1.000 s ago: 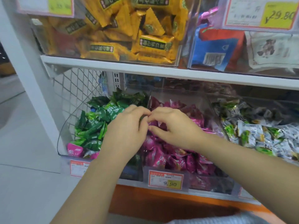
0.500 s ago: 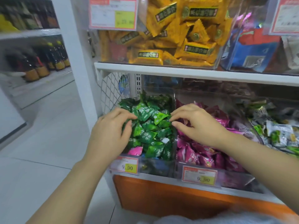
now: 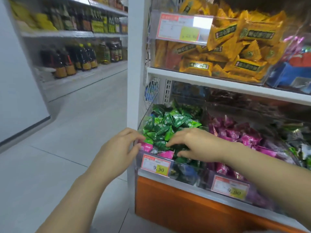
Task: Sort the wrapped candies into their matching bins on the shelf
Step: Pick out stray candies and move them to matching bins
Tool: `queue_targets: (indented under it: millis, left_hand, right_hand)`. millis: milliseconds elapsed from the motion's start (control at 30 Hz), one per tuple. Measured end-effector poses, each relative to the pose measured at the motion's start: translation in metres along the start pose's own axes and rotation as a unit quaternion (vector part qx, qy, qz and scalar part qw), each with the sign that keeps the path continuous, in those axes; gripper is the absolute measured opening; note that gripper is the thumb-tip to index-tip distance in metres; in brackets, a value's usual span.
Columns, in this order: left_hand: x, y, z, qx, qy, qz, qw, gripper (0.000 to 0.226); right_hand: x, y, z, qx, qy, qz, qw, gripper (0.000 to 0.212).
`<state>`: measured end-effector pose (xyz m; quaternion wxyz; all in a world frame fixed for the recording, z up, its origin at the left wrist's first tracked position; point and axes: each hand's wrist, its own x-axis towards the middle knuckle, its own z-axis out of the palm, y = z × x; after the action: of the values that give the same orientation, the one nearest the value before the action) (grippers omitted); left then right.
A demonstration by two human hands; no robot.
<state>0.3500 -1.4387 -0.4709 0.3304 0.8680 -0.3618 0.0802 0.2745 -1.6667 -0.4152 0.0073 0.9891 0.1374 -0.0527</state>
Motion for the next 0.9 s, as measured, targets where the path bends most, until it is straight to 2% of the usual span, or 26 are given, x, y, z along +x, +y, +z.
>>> queue_targets:
  millis: [200,367,500,633,733,900]
  left_hand:
    - [-0.001,0.007,0.005,0.015,-0.01,-0.011,1.0,0.03]
    - [0.005,0.008,0.007,0.08,-0.03,-0.005,0.996,0.034]
    - [0.015,0.009,0.003,0.126,-0.063,-0.005,0.99,0.033]
    - [0.022,0.012,-0.001,0.18,-0.108,0.01,0.978,0.032]
    - [0.024,0.011,0.0,0.195,-0.127,0.018,0.972,0.034]
    - [0.027,0.012,0.002,0.204,-0.12,0.026,0.971,0.031]
  right_hand:
    - [0.002,0.012,0.001,-0.03,0.005,0.023,0.999,0.042]
    - [0.001,0.008,0.002,-0.028,0.031,0.035,0.999,0.039]
    - [0.001,-0.006,0.004,0.013,0.092,-0.014,0.996,0.03]
    - [0.01,-0.015,0.0,0.044,0.016,-0.035,0.998,0.035]
    - [0.014,-0.013,0.002,0.011,-0.034,-0.03,0.999,0.043]
    - [0.018,-0.015,0.002,-0.025,-0.036,-0.023,0.999,0.042]
